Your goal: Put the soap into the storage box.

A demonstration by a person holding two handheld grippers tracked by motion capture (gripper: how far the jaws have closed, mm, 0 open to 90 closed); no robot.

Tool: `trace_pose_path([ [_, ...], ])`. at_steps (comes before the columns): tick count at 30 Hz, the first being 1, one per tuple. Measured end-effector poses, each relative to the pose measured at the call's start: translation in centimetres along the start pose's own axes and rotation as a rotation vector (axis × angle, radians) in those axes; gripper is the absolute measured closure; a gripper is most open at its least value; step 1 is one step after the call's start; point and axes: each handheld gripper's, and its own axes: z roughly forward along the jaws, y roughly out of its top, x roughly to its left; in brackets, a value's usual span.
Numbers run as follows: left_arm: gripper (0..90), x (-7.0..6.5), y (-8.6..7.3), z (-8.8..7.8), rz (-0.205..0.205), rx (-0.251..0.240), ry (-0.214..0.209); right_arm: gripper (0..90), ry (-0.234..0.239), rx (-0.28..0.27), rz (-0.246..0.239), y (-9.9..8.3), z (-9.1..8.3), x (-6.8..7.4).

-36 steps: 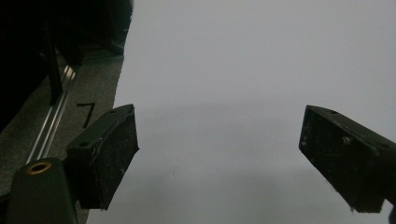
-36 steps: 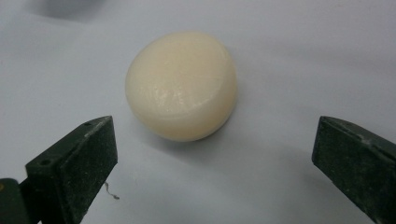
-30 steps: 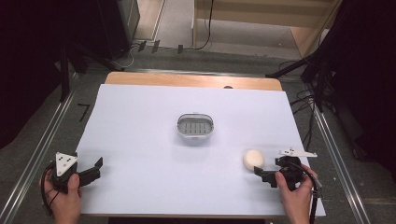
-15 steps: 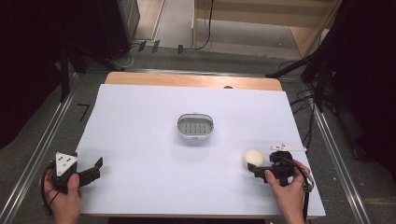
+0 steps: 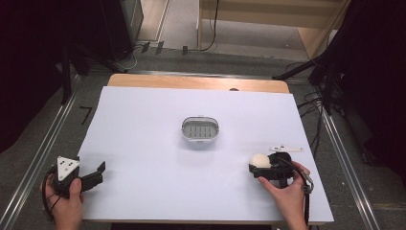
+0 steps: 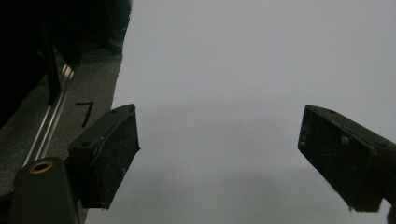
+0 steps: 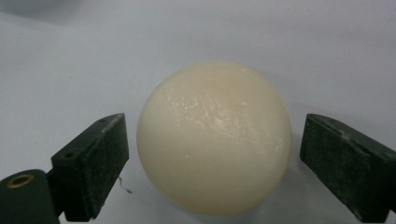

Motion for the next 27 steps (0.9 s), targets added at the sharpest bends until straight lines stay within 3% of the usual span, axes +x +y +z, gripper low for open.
trace_pose_path([
  [6,13.2,0.0,0.0,0.0,0.0,0.0,0.0,14.4,-0.019,0.006,0.016,0.14,0.2,0.15],
  [9,13.2,0.01,0.0,0.0,0.0,0.0,0.0,16.5,-0.026,0.011,0.01,0.1,0.36,0.27],
  [12,13.2,-0.01,0.0,0.0,0.001,0.0,0.0,24.0,-0.033,0.0,-0.01,-0.03,0.45,0.4],
  [27,13.2,0.0,0.0,0.0,0.001,0.002,-0.002,24.5,-0.03,0.006,-0.02,0.31,0.27,0.82],
])
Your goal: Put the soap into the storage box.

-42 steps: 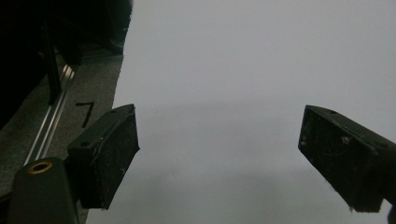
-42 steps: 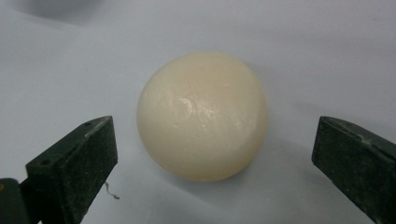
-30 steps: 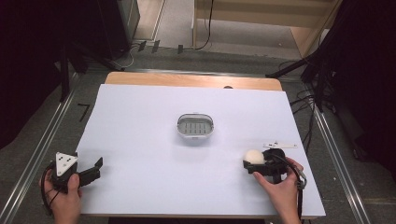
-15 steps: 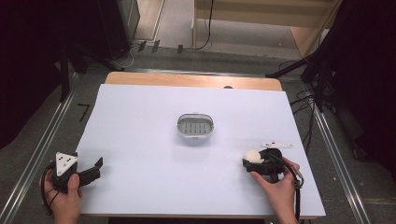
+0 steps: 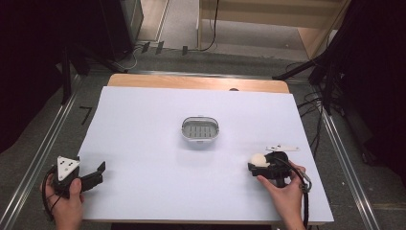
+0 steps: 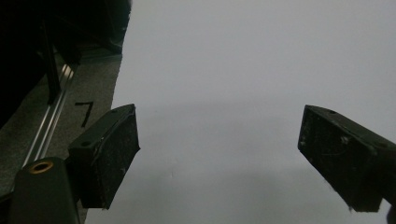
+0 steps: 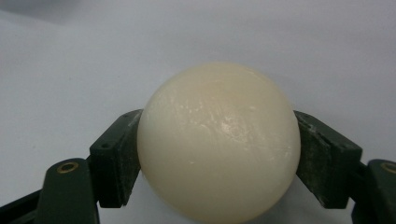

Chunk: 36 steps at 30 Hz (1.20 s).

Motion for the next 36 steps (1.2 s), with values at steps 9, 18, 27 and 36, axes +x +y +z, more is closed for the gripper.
trace_pose_path([
  [9,13.3,0.0,0.0,0.0,-0.001,-0.002,0.001,24.5,0.015,-0.024,-0.021,0.9,-0.3,0.8],
  [18,13.3,0.0,0.0,0.0,0.0,-0.001,-0.001,24.6,0.032,-0.018,-0.031,1.7,0.2,1.7],
  [27,13.4,0.0,0.0,0.0,-0.001,-0.003,-0.003,24.6,0.047,-0.021,-0.041,2.5,0.5,2.6],
  [36,13.4,0.0,0.0,0.0,-0.002,-0.004,-0.004,24.6,0.057,-0.017,-0.048,3.0,1.0,3.3],
])
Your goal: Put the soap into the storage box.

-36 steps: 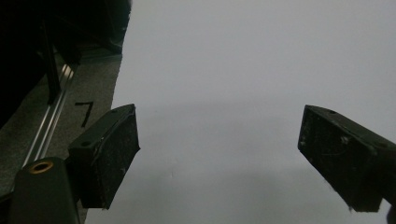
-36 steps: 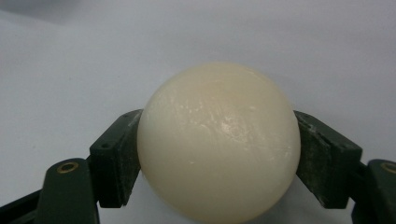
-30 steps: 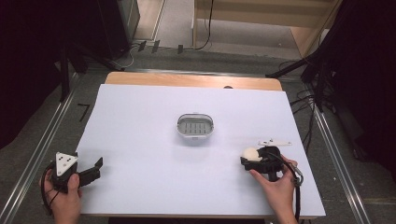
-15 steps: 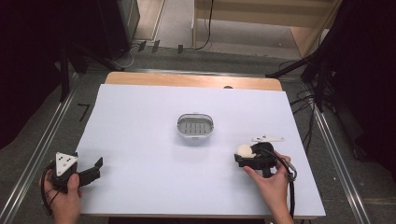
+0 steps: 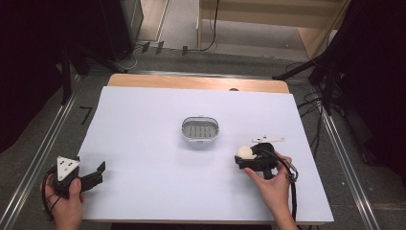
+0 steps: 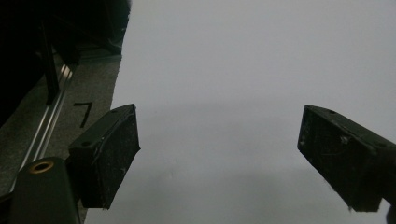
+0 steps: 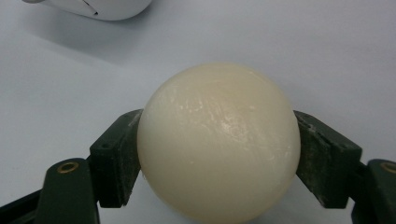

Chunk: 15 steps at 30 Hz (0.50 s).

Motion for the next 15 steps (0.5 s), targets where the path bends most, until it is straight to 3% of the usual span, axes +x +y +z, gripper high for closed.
trace_pose_path([
  [15,13.4,0.0,0.0,0.01,0.0,0.0,-0.001,24.6,0.012,0.003,-0.012,0.94,0.29,0.8],
])
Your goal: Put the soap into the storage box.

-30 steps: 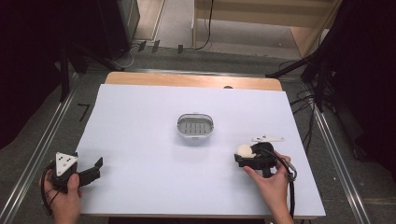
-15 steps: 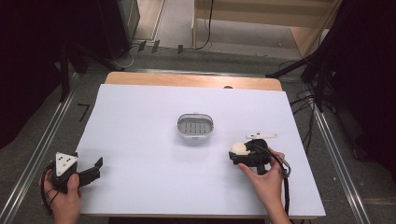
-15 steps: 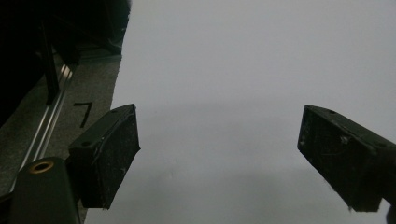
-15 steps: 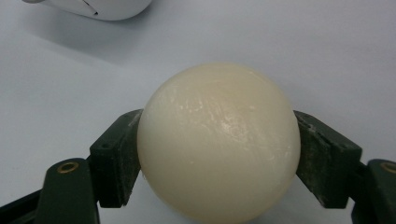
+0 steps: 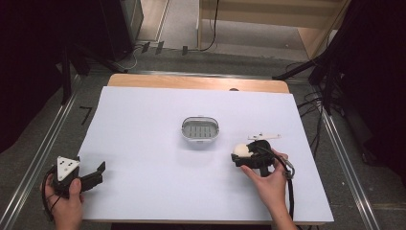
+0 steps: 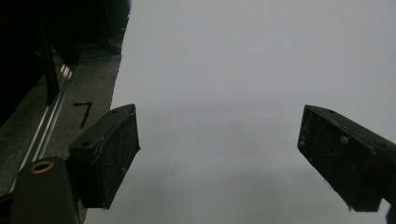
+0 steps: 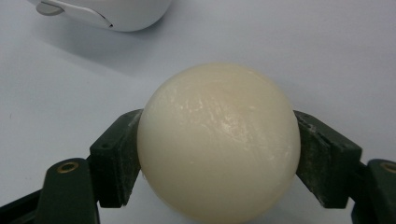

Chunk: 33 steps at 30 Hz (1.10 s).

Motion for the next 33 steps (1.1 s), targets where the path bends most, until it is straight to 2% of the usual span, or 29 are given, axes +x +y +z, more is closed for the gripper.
trace_pose_path([
  [33,13.4,0.0,0.0,0.0,-0.006,-0.003,-0.005,24.6,0.018,-0.009,-0.045,2.8,0.5,2.1],
])
